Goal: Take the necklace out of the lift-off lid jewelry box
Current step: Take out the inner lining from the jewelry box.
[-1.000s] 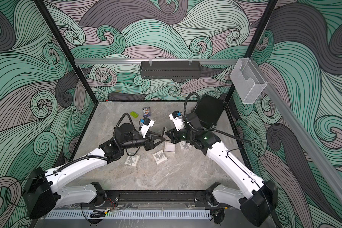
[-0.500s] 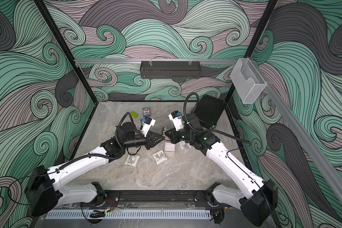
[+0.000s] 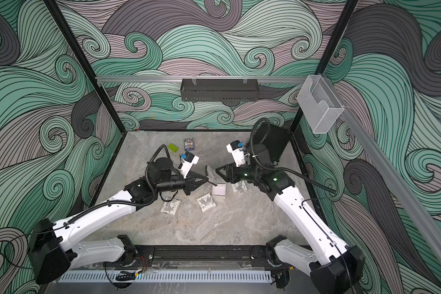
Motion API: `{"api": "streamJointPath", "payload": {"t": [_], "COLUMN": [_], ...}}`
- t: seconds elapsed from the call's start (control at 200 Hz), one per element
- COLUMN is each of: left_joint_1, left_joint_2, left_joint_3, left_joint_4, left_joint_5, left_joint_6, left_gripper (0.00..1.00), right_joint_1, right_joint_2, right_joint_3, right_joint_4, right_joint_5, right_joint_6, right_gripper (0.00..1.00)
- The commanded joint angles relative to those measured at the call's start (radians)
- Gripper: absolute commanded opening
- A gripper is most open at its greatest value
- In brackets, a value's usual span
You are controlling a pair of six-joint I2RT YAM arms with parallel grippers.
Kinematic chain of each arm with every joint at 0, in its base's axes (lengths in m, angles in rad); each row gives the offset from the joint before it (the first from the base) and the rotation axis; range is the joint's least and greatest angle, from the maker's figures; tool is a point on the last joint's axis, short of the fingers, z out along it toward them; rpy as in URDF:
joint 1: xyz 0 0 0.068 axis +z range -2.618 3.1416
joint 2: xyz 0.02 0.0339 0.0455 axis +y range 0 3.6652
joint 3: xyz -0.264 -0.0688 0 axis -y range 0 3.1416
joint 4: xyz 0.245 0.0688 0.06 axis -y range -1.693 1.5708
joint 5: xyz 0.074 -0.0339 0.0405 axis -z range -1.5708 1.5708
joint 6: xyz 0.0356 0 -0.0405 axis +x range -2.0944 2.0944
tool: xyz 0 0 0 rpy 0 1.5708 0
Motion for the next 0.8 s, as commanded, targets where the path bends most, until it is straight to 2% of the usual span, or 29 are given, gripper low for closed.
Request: {"api": "streamJointPath", "payload": {"t": [0.0, 0.195, 0.38, 0.796], "left_joint_1": [0.002, 0.003, 0.005, 0.005], "left_joint_2": [-0.058, -0.103, -0.122, -0.148], "left_joint_3": [0.033, 0.028, 0.022, 0.001], "left_joint_4": [-0.03, 0.0, 0.026, 0.103], "left_joint_5": [0.082, 0.218, 0.239, 0.227], "left_joint_6": [0.084, 0.141, 0.178, 0.189], "left_gripper": [0.0, 0.0, 0.0, 0.0], "right_joint_1": [-0.078, -0.117, -0.116, -0.114], "right_joint_2": [-0.021, 0.004, 0.009, -0.009], "right_joint_3": [-0.021, -0.069, -0.103, -0.155], "right_joint_4": [0.073, 0.244, 0.362, 0.372], "right_joint_5": [-0.198, -0.394, -0.509, -0.577], "right_joint_6": [0.075, 0.199, 0.285, 0.297], "right_gripper": [0.59, 0.64, 0.63, 0.61]}}
